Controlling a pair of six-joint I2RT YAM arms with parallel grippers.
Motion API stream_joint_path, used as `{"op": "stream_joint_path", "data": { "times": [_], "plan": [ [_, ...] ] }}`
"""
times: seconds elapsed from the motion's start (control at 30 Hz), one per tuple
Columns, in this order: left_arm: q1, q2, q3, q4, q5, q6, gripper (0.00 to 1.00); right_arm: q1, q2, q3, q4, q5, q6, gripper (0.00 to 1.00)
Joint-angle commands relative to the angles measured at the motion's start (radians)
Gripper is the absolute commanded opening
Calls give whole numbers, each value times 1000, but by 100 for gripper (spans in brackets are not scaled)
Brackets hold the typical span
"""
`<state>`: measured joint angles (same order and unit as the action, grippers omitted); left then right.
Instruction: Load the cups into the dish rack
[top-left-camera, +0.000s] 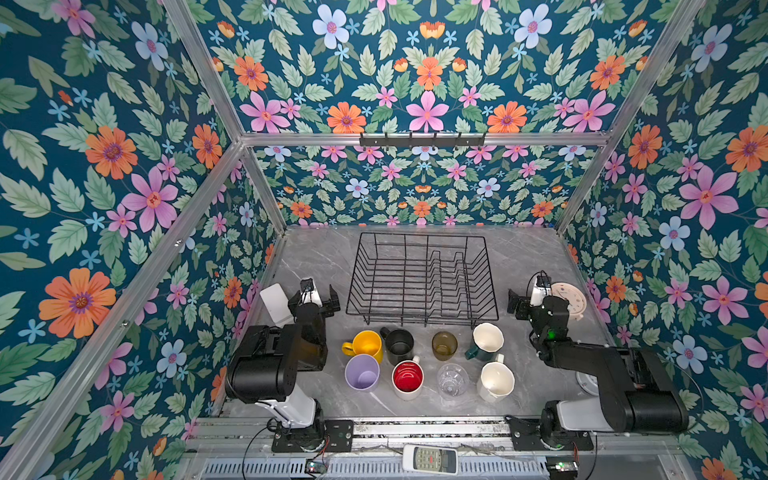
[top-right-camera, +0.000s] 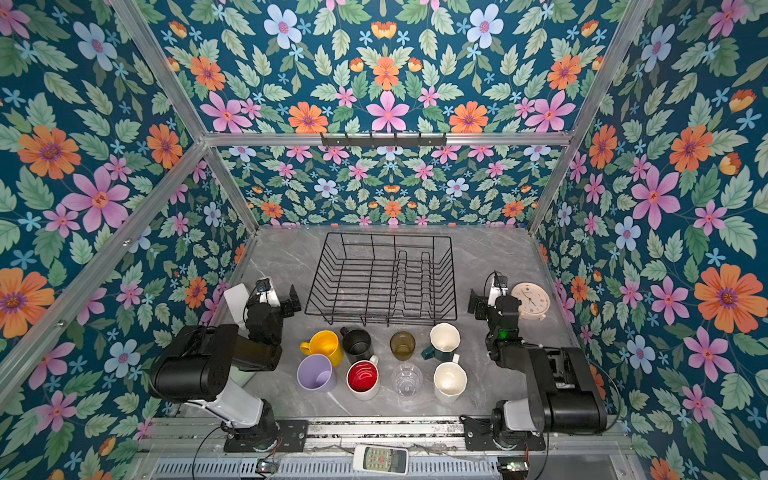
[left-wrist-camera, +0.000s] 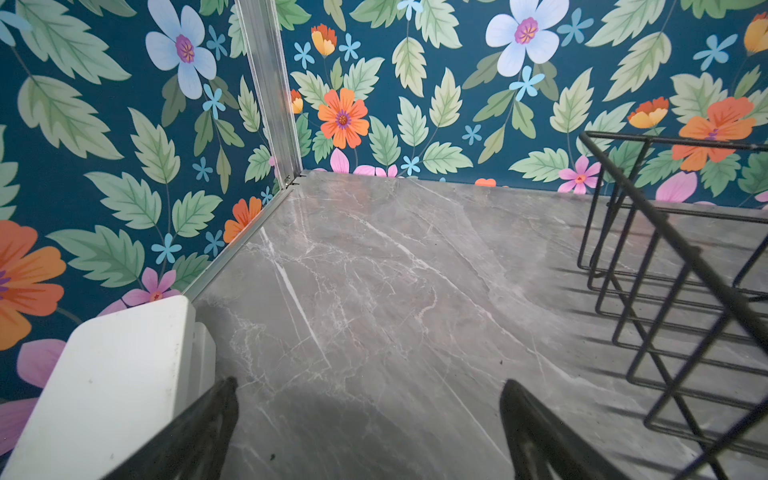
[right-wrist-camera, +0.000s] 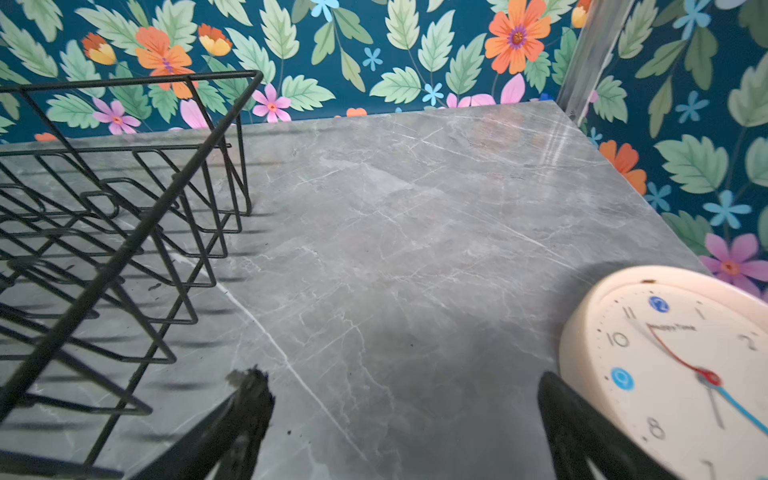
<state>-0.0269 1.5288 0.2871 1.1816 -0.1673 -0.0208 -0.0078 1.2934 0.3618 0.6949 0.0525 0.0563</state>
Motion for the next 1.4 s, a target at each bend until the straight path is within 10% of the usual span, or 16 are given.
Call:
{"op": "stream_joint_path", "data": {
  "times": [0.0,0.17,0.37,0.63,0.97,1.37],
  "plan": [
    [-6,-120,80,-231,-67,-24,100,3,-152,148,-413,116,150,99],
    [-4,-387,237,-717,-130,-252,100,-3,-297,283,-789,45,500,99],
    [-4,-659,264,-881,-12,-271,100,-12,-457,304,-949,-246,387,89],
    [-3,-688,466,-973,88,-201,98,23,-555,491,-1515,-316,367,72],
    [-4,-629,502,-957,314,-220,98,309,-610,548,-1833,-185,520,60],
    [-3,-690,461,-958,324,-208,99,697,-544,505,-1957,31,800,54]
  ]
}}
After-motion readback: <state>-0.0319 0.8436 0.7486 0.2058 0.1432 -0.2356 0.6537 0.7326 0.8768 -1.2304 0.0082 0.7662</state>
